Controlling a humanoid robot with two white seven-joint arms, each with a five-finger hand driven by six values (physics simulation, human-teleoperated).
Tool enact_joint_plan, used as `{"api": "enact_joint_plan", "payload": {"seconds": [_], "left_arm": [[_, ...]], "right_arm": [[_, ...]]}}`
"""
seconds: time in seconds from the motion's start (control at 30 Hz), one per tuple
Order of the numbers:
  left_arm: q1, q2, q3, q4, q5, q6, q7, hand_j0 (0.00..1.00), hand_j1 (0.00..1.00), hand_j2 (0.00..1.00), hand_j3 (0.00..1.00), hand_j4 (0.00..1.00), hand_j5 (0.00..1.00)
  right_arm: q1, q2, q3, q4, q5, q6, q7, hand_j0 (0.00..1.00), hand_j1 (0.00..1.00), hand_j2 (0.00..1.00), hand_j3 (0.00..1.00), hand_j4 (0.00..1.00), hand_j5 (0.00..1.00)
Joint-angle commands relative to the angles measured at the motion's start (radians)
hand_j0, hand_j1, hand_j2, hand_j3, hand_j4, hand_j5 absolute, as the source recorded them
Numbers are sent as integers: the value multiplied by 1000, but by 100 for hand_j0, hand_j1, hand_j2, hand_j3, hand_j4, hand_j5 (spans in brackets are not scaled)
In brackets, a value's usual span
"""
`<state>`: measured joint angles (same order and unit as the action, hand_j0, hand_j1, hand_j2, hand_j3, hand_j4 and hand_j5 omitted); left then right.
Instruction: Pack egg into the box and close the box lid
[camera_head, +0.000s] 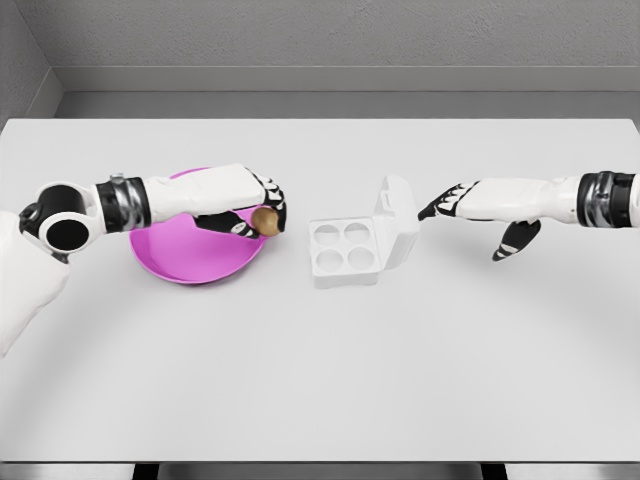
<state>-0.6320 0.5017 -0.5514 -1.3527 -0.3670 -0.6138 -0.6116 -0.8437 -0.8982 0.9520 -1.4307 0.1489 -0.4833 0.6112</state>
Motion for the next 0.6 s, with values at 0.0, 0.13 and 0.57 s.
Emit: {"api": "enact_joint_plan", "payload": {"seconds": [0.0,0.13,0.57], "left_arm": [[0,-2,1,-10,13,3,1,45,45,45,45,45,45],[-2,-17,-1,-10,13,3,1,45,45,45,45,45,45],[0,-81,-2,-25,13,3,1,45,45,45,45,45,45]], "right_arm": [[0,-1,-1,3,-5,3,0,100,100,100,100,100,100],[0,-4,-1,3,-5,2,0,100,100,100,100,100,100],[2,-10,-1,-2,-5,2,0,100,100,100,100,100,100]]}}
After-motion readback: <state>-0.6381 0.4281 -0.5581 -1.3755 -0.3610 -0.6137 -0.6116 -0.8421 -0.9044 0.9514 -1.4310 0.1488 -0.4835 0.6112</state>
